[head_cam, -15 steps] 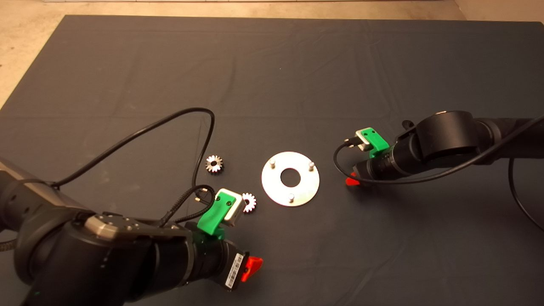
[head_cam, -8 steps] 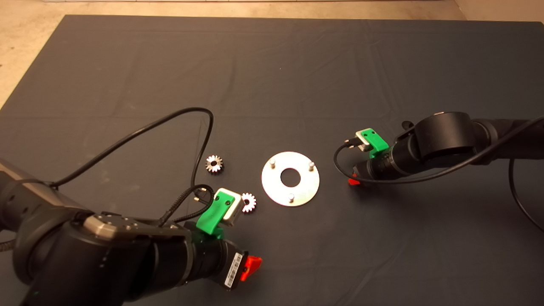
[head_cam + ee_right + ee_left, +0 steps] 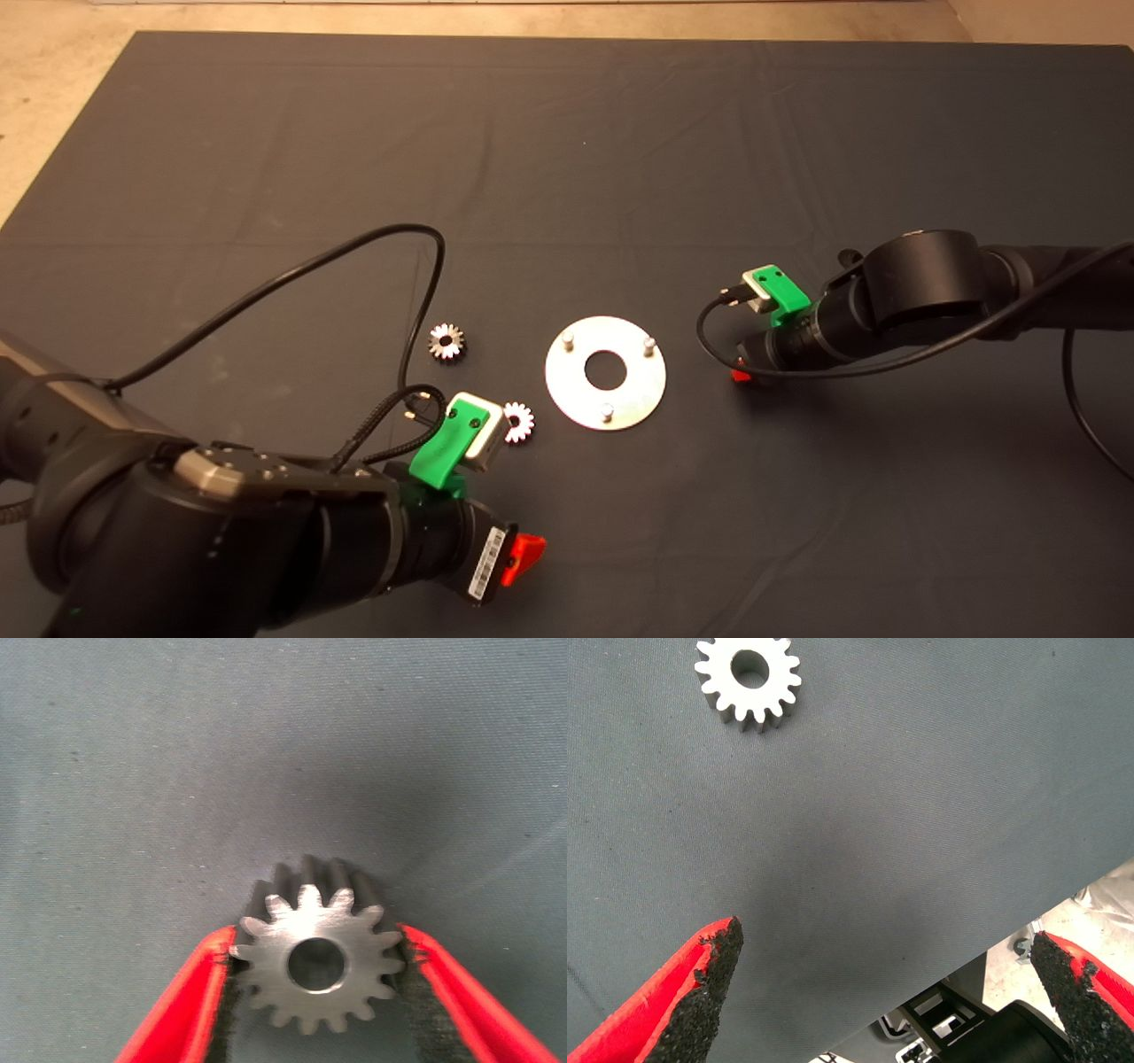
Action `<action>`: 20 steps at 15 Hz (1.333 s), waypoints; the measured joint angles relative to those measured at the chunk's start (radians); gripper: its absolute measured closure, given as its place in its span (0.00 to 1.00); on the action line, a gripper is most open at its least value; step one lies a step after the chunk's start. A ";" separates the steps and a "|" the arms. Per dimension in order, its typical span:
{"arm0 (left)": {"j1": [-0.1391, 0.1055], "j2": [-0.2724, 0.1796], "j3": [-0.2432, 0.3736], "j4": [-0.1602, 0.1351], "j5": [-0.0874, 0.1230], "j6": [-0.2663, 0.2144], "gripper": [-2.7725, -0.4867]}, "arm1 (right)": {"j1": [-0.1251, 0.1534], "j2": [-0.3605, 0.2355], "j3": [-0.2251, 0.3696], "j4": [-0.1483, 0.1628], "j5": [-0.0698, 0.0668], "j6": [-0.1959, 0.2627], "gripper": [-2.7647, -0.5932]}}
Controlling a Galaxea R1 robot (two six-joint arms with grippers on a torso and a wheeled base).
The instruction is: Install three planetary gears onto the carrier pins
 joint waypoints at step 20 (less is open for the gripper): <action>0.000 0.000 0.000 0.001 0.000 0.000 0.19 | 0.097 0.053 0.094 -0.005 0.059 0.001 0.81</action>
